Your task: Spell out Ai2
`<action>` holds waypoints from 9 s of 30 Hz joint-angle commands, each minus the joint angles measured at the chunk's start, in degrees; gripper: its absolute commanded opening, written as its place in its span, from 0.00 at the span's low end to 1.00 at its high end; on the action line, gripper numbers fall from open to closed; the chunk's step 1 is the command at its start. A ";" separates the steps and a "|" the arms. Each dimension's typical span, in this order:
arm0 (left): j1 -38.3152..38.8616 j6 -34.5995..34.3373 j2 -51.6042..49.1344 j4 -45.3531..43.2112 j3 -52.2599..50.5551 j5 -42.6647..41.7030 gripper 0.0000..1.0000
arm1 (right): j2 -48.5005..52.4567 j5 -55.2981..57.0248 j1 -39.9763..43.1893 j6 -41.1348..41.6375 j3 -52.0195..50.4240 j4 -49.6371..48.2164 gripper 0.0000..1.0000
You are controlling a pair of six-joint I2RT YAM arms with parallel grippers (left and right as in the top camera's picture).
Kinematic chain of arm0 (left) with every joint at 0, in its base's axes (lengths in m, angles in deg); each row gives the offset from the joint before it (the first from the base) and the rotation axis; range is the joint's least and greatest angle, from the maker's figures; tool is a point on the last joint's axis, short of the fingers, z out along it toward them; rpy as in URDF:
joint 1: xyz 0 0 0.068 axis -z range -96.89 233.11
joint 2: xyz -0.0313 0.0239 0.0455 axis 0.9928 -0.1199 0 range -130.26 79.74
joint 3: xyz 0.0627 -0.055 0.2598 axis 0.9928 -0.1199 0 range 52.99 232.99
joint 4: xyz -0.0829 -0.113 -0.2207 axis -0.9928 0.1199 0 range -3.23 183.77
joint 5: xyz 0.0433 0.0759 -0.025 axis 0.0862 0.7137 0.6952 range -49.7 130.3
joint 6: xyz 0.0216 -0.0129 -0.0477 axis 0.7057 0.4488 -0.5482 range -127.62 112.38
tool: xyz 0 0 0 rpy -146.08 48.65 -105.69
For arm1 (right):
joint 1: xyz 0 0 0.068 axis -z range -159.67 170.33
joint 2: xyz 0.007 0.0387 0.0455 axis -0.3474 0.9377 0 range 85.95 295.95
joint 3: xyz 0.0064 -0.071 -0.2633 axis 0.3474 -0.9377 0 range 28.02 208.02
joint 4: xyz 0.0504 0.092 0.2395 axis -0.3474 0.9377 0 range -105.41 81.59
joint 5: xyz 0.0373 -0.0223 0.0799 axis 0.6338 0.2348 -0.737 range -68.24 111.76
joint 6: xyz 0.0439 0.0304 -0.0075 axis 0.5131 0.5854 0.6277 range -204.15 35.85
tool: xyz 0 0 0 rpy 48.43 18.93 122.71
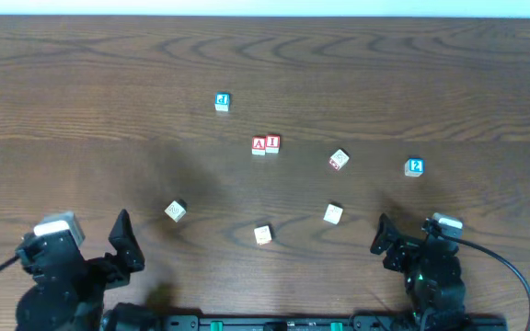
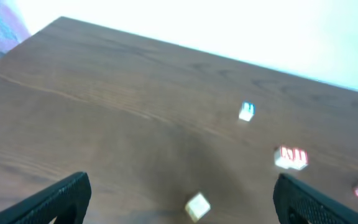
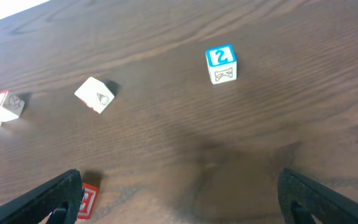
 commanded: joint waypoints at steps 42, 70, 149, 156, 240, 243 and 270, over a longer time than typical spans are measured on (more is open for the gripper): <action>-7.80 2.21 16.63 -4.02 -37.22 -1.18 0.95 | -0.26 0.02 0.28 0.61 -0.11 0.09 0.99; -7.80 2.21 16.63 -4.02 -37.22 -1.18 0.95 | 2.71 3.15 0.42 -7.28 -0.11 -36.68 0.99; -7.80 2.21 16.63 -4.02 -37.22 -1.18 0.95 | 104.91 -11.93 22.58 -29.86 62.05 10.84 0.99; -7.80 2.21 16.63 -4.02 -37.22 -1.18 0.95 | 107.73 -11.65 20.59 -29.86 62.05 10.73 0.92; -7.80 2.21 16.63 -4.02 -37.22 -1.18 0.95 | 112.89 -8.26 -11.19 -7.48 83.25 4.83 0.01; -7.80 2.21 16.63 -4.02 -37.22 -1.18 0.95 | 114.22 -8.26 -12.15 -7.45 82.60 2.23 0.02; -7.80 2.21 16.63 -4.02 -37.22 -1.18 0.95 | 114.84 -8.46 -15.78 0.68 69.66 -12.87 0.02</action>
